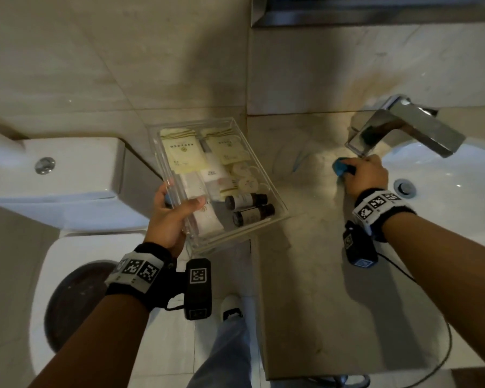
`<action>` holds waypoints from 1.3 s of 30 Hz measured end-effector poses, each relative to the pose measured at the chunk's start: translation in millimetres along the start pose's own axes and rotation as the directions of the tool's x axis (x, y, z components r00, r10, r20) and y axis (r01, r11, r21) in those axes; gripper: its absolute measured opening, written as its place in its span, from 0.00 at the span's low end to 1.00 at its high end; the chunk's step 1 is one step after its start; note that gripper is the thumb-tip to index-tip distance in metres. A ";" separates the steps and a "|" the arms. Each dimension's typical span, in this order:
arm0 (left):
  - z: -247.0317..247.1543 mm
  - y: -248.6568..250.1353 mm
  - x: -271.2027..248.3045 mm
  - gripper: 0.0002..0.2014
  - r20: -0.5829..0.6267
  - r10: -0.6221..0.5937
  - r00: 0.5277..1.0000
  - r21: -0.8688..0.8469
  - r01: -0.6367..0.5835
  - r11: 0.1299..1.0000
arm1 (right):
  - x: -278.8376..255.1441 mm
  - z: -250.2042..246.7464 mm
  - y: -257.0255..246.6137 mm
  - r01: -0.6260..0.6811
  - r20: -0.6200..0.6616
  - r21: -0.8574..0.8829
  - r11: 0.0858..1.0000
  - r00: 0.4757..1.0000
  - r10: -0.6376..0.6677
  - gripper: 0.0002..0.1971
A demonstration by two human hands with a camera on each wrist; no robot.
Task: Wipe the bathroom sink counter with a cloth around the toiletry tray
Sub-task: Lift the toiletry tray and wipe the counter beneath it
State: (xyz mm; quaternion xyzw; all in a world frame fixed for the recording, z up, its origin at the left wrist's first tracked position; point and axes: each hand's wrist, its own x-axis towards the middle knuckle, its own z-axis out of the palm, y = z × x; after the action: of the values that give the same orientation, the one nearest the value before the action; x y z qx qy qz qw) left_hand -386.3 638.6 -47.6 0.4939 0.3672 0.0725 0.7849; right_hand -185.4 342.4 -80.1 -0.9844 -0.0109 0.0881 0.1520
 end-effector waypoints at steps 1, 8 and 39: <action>-0.3 -0.1 0.0 0.35 0.002 -0.005 1.000 0.002 0.005 1.000 | -3.0 3.2 -5.0 -0.002 0.011 -0.017 1.000 1.000 0.002 0.19; 0.1 1.6 1.8 0.33 0.007 -0.005 1.000 0.033 0.005 0.999 | -44.7 21.2 -24.4 0.414 0.167 0.053 0.909 0.894 -0.416 0.20; -4.1 -2.4 5.0 0.38 -0.017 -0.014 1.000 0.024 0.014 1.000 | -29.9 23.8 -41.4 0.368 0.187 0.039 0.929 0.911 -0.369 0.19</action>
State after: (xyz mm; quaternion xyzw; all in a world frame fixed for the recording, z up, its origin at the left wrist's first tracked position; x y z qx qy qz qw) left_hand -385.9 642.8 -53.1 0.5002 0.3779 0.0668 0.7762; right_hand -218.8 387.5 -84.9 -0.9514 -0.2106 0.1518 0.1654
